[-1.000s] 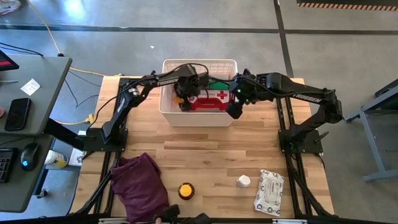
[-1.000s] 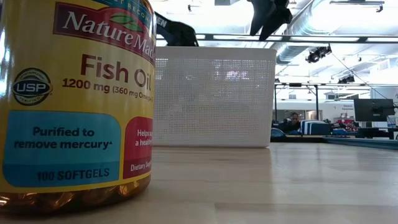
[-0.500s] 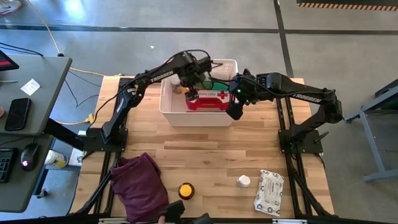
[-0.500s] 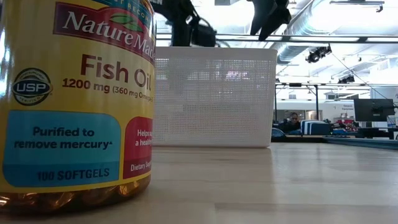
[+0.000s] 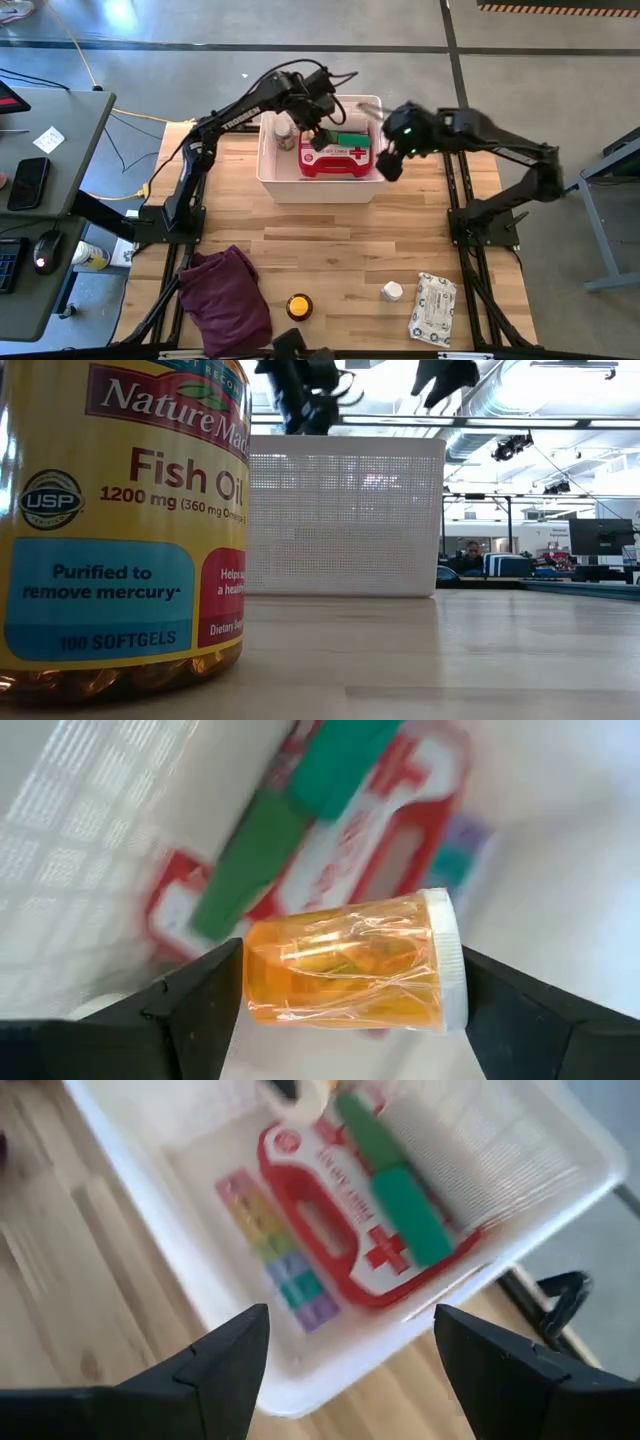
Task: Pick & place medical supplies in basket/bin
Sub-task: Put the orange pill bottle into the white bin
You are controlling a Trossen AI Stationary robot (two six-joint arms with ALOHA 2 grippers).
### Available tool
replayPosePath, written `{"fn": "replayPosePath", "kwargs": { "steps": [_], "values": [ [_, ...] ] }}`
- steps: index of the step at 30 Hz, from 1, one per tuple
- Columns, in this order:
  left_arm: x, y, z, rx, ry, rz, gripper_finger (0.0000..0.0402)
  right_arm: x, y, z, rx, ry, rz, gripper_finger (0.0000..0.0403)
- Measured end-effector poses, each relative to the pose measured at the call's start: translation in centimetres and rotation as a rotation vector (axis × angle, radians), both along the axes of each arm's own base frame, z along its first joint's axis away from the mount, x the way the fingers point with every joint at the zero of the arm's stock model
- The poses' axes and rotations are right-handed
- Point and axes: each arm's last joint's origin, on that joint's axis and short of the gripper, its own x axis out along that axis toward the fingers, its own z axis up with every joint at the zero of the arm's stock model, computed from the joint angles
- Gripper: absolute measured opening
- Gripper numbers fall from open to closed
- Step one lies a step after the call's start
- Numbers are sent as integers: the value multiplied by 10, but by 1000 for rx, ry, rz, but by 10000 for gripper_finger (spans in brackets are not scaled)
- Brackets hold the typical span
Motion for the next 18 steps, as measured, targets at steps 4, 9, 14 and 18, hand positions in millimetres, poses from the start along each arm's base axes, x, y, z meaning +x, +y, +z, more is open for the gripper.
{"fn": "replayPosePath", "kwargs": {
  "steps": [4,9,14,18],
  "values": [
    [-1,1,17,-146,-207,-13,359,-22,-6,21,-67,-107,20,275],
    [2,7,39,-336,-487,-52,355,-35,-6,36,-186,-163,98,275],
    [5,17,57,-534,-698,-111,355,-36,-5,39,-181,-195,147,275],
    [8,20,69,-639,-796,-144,359,-34,-2,51,-200,-331,192,275]
  ]
}}
